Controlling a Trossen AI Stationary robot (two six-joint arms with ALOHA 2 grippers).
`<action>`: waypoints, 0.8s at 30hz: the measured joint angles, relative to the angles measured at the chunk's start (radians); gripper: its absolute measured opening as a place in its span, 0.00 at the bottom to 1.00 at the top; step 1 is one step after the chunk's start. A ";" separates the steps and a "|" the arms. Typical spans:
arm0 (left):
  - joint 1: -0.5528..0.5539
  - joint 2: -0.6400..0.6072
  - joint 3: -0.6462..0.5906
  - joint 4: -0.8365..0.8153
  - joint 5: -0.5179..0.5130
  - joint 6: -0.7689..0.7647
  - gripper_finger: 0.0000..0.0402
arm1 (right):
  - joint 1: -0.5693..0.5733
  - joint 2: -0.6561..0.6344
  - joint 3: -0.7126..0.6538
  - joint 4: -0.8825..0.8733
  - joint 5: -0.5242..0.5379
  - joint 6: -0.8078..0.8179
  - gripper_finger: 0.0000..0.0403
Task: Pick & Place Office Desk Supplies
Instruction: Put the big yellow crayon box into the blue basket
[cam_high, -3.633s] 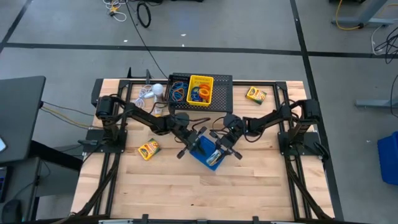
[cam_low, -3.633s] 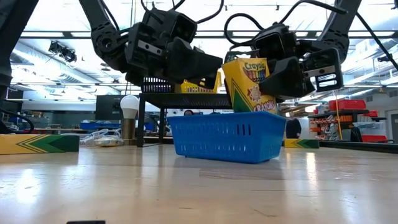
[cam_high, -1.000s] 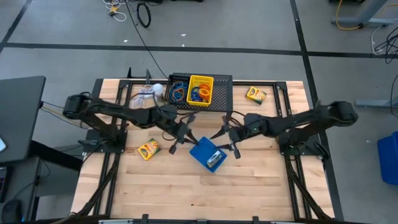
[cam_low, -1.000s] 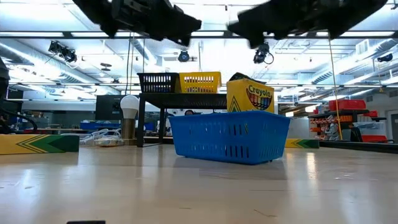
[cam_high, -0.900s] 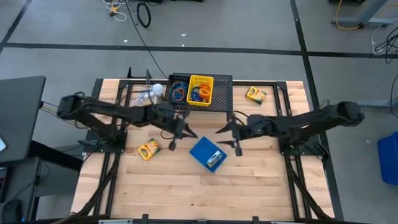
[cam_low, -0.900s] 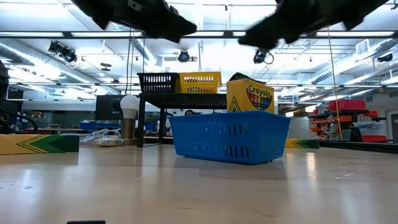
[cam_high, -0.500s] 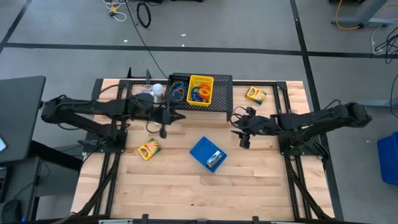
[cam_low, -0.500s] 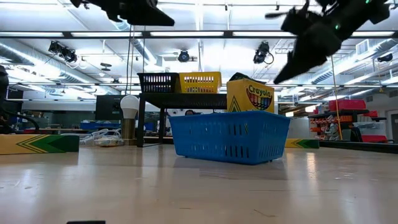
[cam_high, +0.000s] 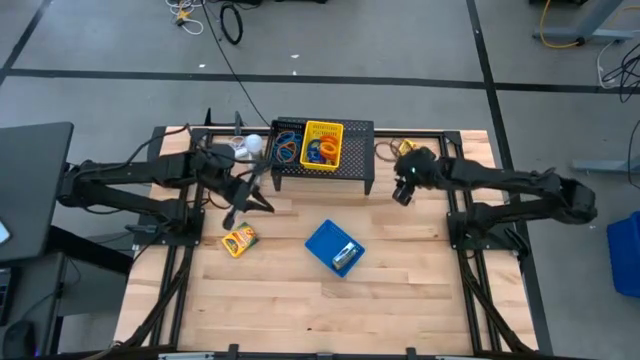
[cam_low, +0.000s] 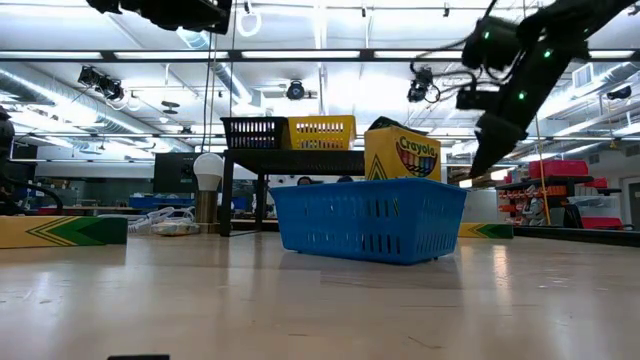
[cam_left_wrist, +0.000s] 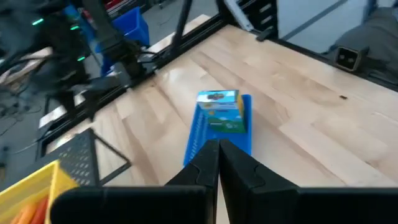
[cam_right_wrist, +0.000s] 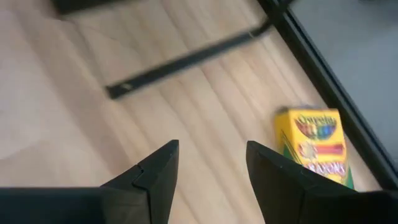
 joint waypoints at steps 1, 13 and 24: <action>0.000 0.000 0.000 -0.002 0.004 0.002 0.05 | -0.038 0.009 0.000 0.000 -0.020 -0.015 0.49; 0.007 0.030 -0.004 0.083 -0.568 -0.270 0.05 | -0.332 0.321 0.099 0.020 -0.105 -0.228 0.49; 0.088 -0.051 -0.118 0.179 -0.438 -0.304 0.05 | -0.350 0.546 0.298 -0.046 -0.022 -0.359 0.49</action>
